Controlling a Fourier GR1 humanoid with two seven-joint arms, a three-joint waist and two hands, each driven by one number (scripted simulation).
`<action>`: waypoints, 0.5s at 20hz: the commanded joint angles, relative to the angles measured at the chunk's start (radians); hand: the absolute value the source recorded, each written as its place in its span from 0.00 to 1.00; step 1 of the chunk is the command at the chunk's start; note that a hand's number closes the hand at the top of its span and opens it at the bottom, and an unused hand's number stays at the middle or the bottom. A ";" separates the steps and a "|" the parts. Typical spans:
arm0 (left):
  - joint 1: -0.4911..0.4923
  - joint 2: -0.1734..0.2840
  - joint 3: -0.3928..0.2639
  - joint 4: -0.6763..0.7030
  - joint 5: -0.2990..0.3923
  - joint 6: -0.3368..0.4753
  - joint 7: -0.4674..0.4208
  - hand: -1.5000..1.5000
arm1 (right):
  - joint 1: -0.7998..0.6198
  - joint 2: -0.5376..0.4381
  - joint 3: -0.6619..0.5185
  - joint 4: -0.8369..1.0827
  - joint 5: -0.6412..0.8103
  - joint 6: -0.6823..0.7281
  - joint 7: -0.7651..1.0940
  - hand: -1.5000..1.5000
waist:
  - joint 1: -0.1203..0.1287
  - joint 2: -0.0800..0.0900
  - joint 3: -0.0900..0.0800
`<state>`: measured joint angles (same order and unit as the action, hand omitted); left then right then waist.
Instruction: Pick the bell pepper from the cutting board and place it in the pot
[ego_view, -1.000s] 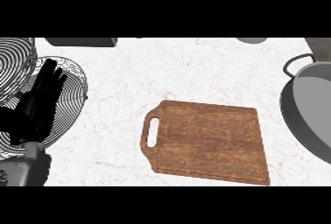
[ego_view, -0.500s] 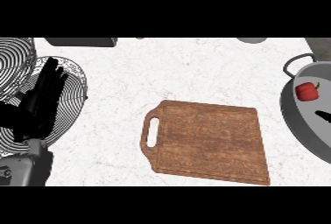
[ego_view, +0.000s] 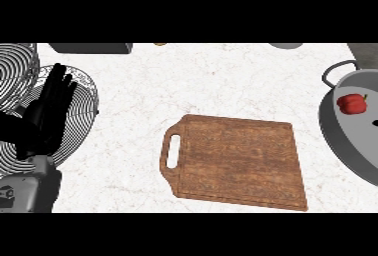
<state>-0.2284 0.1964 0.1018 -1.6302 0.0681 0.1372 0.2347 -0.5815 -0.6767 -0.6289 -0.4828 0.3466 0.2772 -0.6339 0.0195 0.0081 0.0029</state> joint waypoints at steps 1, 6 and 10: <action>0.009 0.006 0.017 0.002 0.018 -0.015 -0.010 0.50 | -0.009 -0.115 -0.082 0.106 -0.090 0.155 -0.031 0.00 | -0.003 0.000 0.000; 0.028 0.039 0.033 -0.025 0.041 -0.053 0.025 0.50 | -0.008 -0.260 -0.122 0.210 -0.118 0.244 -0.022 0.00 | 0.006 0.002 0.001; -0.026 0.005 0.004 -0.014 0.004 -0.008 0.029 0.50 | 0.049 -0.279 -0.119 0.247 -0.117 0.286 -0.116 0.00 | 0.006 0.007 0.004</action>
<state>-0.2209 0.2017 0.1100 -1.6496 0.0797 0.1218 0.2459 -0.5563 -0.8974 -0.7330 -0.2817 0.2443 0.4607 -0.6780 0.0246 0.0121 0.0049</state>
